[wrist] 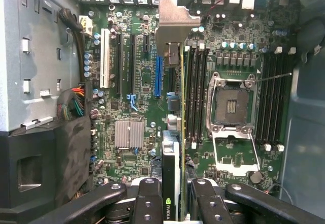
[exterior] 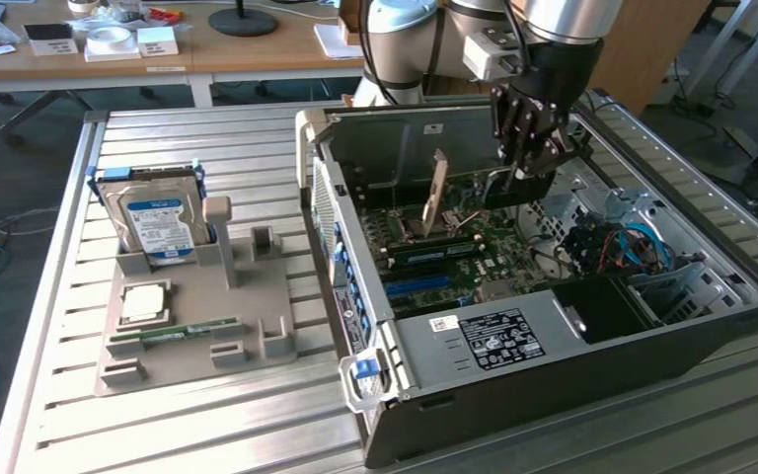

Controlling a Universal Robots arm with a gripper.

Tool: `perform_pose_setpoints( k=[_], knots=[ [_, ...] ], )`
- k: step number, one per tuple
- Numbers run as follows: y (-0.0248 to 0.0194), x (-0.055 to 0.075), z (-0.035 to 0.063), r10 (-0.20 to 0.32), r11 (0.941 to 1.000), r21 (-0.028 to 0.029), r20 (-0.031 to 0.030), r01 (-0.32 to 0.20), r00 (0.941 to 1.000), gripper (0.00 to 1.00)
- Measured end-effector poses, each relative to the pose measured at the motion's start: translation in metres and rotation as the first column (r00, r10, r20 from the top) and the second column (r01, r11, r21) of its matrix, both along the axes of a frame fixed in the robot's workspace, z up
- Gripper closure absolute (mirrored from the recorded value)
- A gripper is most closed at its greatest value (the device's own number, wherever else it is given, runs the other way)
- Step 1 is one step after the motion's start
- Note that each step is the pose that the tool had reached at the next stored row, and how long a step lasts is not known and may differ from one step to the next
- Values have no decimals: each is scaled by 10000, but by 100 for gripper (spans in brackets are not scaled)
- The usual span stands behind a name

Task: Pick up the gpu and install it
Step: 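Insert the gpu into the slot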

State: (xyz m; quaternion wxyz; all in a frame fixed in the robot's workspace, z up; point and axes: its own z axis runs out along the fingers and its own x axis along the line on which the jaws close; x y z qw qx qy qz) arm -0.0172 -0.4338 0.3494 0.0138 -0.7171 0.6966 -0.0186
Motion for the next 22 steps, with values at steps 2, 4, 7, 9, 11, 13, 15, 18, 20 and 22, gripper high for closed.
perform_pose_setpoints(
  k=[2, 4, 7, 9, 11, 13, 15, 18, 20, 22],
  knots=[
    [0, -1, -21, -1, 10000, 0, 1, 1, 10000, 73],
    [0, -4, -47, -1, 10000, 0, 1, 1, 10000, 73],
    [1, -8, -89, -2, 10000, 1, 2, 2, 10000, 73],
    [0, -9, -105, 0, 10000, -2, 1, 0, 10000, 73],
    [0, -9, -107, 0, 10000, -5, 0, 0, 10000, 73],
    [0, -10, -110, -1, 10000, -1, 2, 1, 10000, 73],
    [0, -11, -127, -1, 10000, 3, 3, 1, 10000, 73],
    [0, -13, -164, -1, 10000, 0, 2, 1, 10000, 73],
    [0, -14, -187, 0, 10000, 0, 1, 0, 10000, 73],
    [0, -15, -205, -1, 10000, 0, 2, 1, 10000, 73]
  ],
)
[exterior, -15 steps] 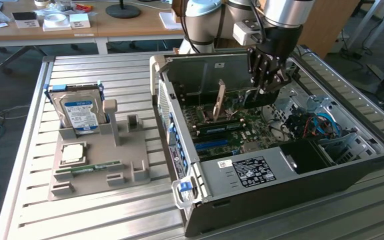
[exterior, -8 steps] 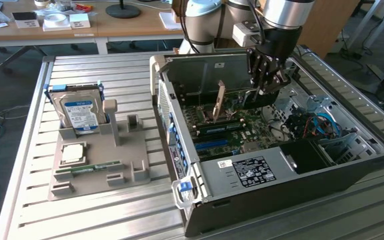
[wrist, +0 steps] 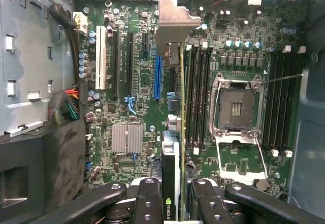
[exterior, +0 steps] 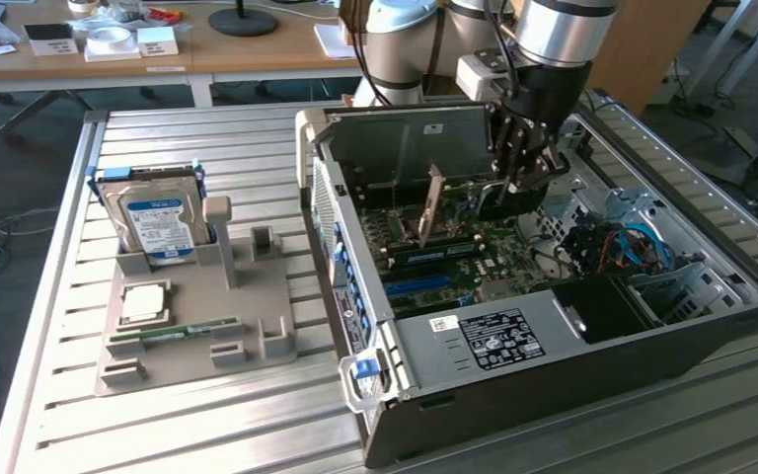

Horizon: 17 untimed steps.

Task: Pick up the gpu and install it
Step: 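Insert the gpu into the slot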

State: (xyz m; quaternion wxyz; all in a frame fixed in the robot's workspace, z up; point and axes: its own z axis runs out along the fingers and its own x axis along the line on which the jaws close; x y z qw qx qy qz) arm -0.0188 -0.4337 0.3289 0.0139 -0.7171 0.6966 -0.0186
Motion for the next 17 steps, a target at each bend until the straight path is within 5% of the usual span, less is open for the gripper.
perform_pose_setpoints(
  k=[17],
  knots=[
    [-9, -76, -45, -557, 9984, 1, 1, 557, 9984, 73]
  ],
)
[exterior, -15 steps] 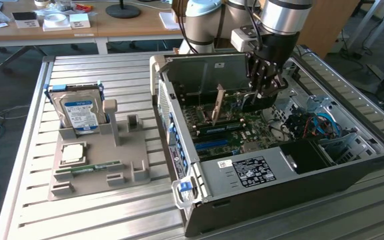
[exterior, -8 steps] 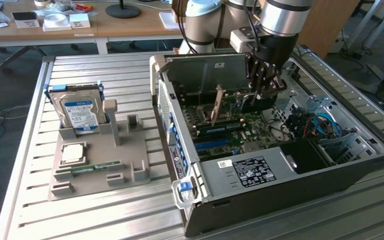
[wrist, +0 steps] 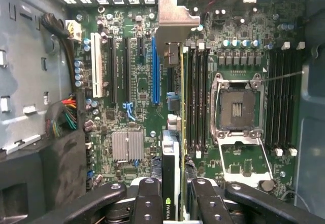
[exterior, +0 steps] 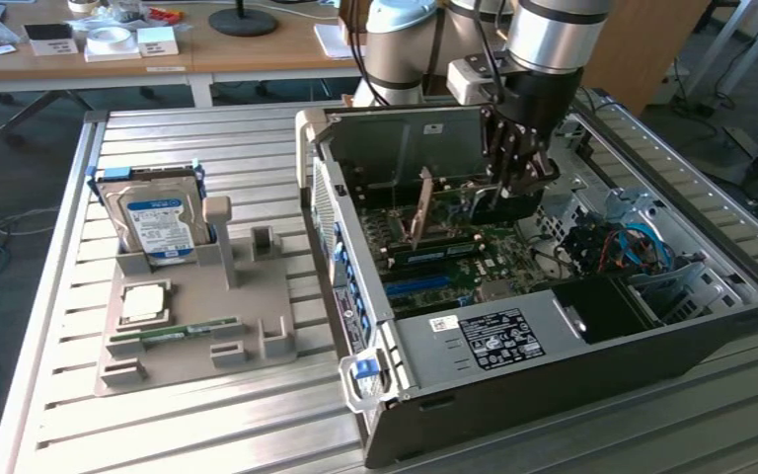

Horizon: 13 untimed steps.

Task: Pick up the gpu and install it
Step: 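Insert the gpu into the slot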

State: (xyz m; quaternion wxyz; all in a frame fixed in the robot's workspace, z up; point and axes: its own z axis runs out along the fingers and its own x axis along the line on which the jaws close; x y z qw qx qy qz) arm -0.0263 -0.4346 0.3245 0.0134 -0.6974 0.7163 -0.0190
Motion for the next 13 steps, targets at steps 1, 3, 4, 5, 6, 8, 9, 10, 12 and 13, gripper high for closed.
perform_pose_setpoints(
  k=[1, 3, 4, 5, 6, 8, 9, 10, 12, 13],
  knots=[
    [0, -15, 0, -7, 10000, 0, -1, 7, 10000, 73],
    [-2, -44, 0, -23, 10000, -1, -1, 23, 10000, 73],
    [-2, -59, 0, -28, 10000, -1, -1, 28, 10000, 73],
    [-2, -68, 0, -30, 10000, -2, -2, 30, 10000, 73],
    [-2, -71, 0, -30, 10000, -2, -1, 30, 10000, 73],
    [-2, -71, 0, -28, 10000, -2, -2, 28, 10000, 73],
    [-2, -71, 0, -28, 10000, -2, -1, 28, 10000, 73],
    [-2, -71, 0, -29, 10000, -2, -1, 29, 10000, 73],
    [-2, -72, 0, -29, 10000, -3, -1, 29, 10000, 73],
    [-2, -72, 0, -29, 10000, -2, -1, 29, 10000, 73]
  ],
)
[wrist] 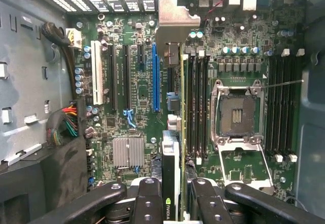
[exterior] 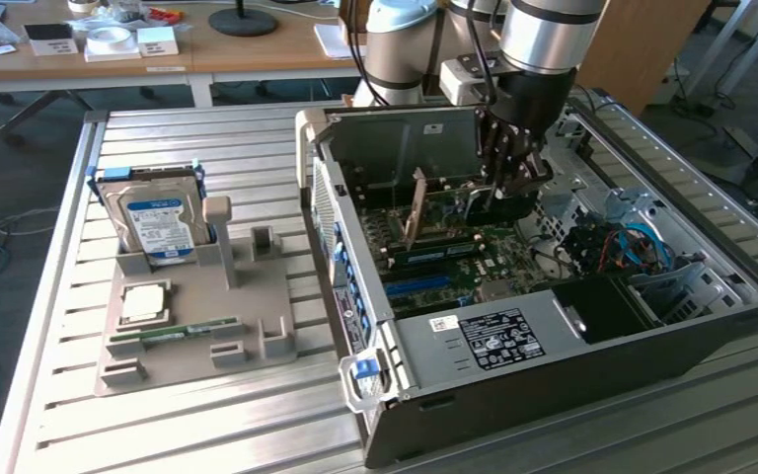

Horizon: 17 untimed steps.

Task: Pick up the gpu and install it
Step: 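Insert the gpu into the slot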

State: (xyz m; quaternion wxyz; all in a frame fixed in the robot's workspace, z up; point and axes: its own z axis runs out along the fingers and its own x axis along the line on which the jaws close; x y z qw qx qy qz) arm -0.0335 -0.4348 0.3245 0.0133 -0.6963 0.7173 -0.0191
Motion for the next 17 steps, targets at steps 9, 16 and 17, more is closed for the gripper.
perform_pose_setpoints(
  k=[9, 16, 17],
  knots=[
    [-8, 0, 0, 1, 10000, 71, -97, 0, 10000, 73],
    [-38, 0, -1, -1, 10000, 77, -194, 3, 9998, 73],
    [-45, 0, -2, -3, 10000, 77, -203, 4, 9998, 73]
  ],
)
